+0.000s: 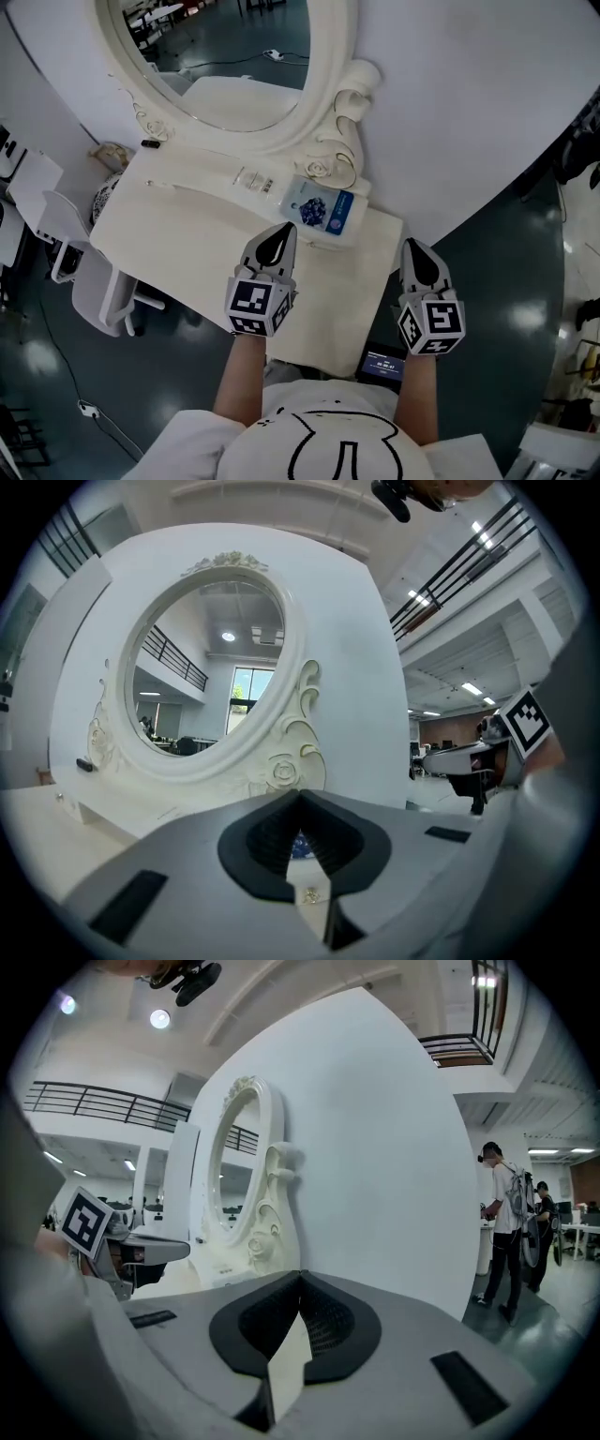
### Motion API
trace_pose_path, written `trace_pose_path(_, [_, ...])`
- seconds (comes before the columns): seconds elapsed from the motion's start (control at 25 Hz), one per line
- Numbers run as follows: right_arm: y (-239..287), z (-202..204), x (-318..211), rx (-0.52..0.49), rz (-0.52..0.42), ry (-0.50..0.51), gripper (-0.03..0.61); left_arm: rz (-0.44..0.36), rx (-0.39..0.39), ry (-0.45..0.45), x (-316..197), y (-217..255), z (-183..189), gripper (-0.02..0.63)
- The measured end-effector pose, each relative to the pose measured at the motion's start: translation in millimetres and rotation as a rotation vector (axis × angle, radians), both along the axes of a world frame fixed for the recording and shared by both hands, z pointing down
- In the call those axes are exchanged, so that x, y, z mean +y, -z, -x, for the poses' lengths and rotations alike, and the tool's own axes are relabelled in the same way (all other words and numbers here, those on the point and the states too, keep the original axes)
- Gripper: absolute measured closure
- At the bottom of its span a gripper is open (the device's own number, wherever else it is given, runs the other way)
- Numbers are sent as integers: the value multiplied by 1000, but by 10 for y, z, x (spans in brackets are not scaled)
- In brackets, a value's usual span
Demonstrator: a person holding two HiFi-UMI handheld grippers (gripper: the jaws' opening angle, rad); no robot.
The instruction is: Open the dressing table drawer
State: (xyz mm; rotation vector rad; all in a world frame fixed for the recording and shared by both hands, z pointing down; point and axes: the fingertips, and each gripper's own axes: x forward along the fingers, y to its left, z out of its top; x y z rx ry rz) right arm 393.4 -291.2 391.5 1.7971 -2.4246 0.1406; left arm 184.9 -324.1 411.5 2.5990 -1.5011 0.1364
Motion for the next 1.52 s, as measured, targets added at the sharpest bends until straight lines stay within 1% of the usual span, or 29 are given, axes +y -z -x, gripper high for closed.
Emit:
trace_pose_path(0.04, [-31, -17, -26, -4, 5, 9, 565, 10, 7, 6, -4, -35, -19, 599])
trace_pose_path(0.16, [-158, -60, -83, -9, 29, 33, 565, 52, 7, 7, 9, -200, -94, 525])
trace_pose_path(0.2, [-207, -70, -95, -10, 39, 42, 565, 66, 4, 11, 20, -261, -111, 512])
trace_pose_path(0.4, [-442, -113, -137, -9, 90, 77, 565, 135, -5, 45, 67, -579, -143, 487])
trace_pose_path(0.8, [-834, -161, -177, -21, 168, 104, 565, 238, -45, 58, 73, -1053, -209, 477])
trace_pose_path(1.04, [-1051, -312, -164, -20, 218, 79, 565, 316, -92, 49, 66, -1363, -286, 469])
trace_pose_path(1.32, [-1117, -495, -300, -25, 224, 38, 565, 372, -117, 41, -55, -1557, -323, 469])
trace_pose_path(1.52, [-1109, -517, -346, -20, 227, 31, 565, 402, -144, 21, -141, -1605, -382, 469])
